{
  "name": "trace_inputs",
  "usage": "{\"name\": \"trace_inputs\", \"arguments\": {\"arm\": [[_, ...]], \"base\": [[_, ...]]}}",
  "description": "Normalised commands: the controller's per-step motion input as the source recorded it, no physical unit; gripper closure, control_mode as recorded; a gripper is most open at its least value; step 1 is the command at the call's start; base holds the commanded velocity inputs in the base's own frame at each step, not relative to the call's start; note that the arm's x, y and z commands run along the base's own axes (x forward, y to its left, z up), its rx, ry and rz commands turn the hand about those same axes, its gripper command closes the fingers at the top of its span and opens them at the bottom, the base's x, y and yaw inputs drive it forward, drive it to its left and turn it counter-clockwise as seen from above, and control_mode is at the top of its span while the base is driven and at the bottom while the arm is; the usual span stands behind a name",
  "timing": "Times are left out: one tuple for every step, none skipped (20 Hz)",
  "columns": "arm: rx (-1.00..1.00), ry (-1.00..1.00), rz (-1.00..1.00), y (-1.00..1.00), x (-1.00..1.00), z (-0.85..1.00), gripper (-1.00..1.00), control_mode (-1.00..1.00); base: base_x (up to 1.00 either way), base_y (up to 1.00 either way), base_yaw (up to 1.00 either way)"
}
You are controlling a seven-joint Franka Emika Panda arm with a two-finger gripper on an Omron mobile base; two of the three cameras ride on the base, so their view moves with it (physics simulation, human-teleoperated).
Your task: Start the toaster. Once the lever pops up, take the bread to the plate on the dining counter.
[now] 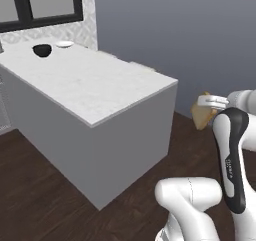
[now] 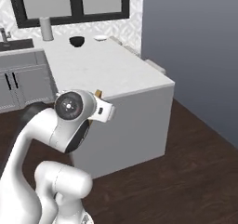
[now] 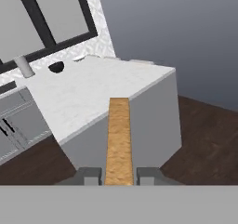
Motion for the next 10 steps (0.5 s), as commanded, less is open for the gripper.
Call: {"name": "trace_inputs", "arguments": {"arm": [[0.00,0.00,0.00,0.00,0.00,0.00,1.00,1.00],[0.00,0.00,0.00,0.00,0.00,0.00,1.00,1.00],[0.00,0.00,0.00,0.00,0.00,0.00,1.00,1.00],[0.00,0.00,0.00,0.00,0.00,0.00,1.00,1.00],[0.00,0.00,0.00,0.00,0.00,0.00,1.00,1.00],[0.00,0.00,0.00,0.00,0.00,0.00,1.00,1.00],[0.00,0.00,0.00,0.00,0.00,0.00,1.00,1.00],[0.00,0.00,0.00,0.00,0.00,0.00,1.00,1.00],[0.00,0.00,0.00,0.00,0.00,0.00,1.00,1.00],[0.00,0.00,0.00,0.00,0.00,0.00,1.00,1.00]], "base": [[1.00,-0.89,0.03],[1.00,-0.89,0.03],[1.00,-0.91,0.04],[1.00,-0.91,0.05],[1.00,-0.91,0.05],[1.00,-0.91,0.06],[1.00,-0.88,0.07],[1.00,-0.79,0.12],[1.00,-0.74,0.14],[1.00,-0.74,0.14]]}}
